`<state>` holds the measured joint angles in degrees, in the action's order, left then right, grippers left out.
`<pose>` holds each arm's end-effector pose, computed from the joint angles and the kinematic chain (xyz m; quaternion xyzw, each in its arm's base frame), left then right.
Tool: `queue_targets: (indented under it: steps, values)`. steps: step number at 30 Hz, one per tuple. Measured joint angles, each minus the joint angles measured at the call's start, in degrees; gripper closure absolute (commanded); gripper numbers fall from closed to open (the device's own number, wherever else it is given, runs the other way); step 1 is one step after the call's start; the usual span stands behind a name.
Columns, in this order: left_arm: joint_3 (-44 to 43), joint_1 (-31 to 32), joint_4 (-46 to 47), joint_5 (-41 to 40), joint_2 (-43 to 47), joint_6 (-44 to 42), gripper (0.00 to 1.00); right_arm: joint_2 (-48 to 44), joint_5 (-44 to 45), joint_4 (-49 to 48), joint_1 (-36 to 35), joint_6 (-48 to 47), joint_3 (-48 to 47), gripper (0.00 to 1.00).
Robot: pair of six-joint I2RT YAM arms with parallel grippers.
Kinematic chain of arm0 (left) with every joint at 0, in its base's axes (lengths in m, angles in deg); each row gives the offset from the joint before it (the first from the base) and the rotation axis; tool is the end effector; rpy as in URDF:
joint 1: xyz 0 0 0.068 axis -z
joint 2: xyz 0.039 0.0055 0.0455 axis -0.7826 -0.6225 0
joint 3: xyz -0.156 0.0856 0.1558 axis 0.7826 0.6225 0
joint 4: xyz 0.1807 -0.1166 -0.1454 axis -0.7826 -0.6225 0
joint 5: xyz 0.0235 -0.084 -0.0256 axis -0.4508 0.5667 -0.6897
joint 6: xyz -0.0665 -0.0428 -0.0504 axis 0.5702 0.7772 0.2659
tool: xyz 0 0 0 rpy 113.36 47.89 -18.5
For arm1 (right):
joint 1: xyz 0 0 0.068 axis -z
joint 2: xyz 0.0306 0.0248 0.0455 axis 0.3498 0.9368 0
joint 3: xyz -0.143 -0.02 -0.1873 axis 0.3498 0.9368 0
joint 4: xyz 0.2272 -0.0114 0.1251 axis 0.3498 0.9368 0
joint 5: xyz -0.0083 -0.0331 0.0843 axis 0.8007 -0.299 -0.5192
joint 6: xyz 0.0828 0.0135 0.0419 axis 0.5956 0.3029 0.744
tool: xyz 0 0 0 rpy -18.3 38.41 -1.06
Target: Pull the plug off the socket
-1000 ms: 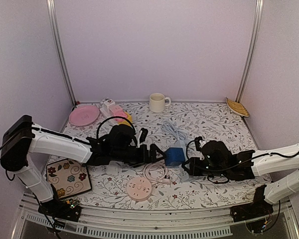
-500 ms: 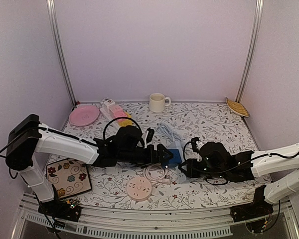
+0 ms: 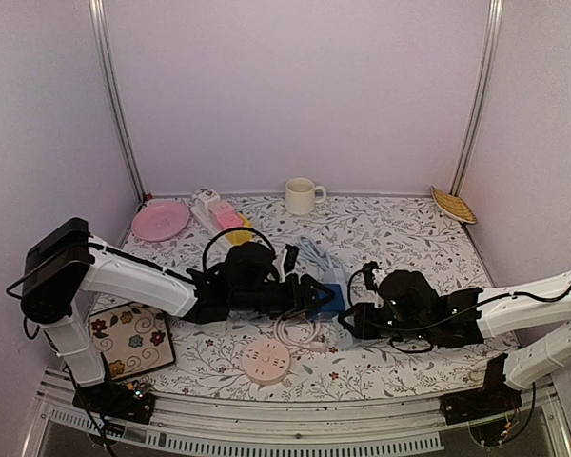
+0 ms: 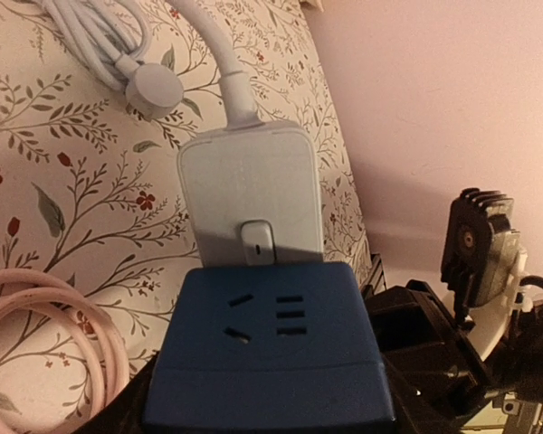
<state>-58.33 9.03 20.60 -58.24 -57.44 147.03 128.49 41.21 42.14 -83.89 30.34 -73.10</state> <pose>0.1895 -0.3657 0.1273 0.0296 0.8404 -0.5076 0.1873 0.1499 0.2613 0.1238 -0.0785 0.8948 0.3025 0.3189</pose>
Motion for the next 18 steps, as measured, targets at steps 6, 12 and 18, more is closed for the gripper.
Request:
queue_targets:
  steps: [6,12,18]
  values:
    - [1.42,-0.07,2.32,-0.11,-0.15,1.16,0.96,1.05,0.85,-0.57,-0.22,0.33,0.00,0.96]
    - [3.58,-0.07,4.13,0.04,0.31,1.38,1.00,2.27,1.88,-1.20,-0.74,0.48,0.00,0.97]
    - [5.62,-0.31,5.46,-0.20,2.38,1.86,1.00,1.99,0.87,-3.17,-0.31,0.46,0.35,0.97]
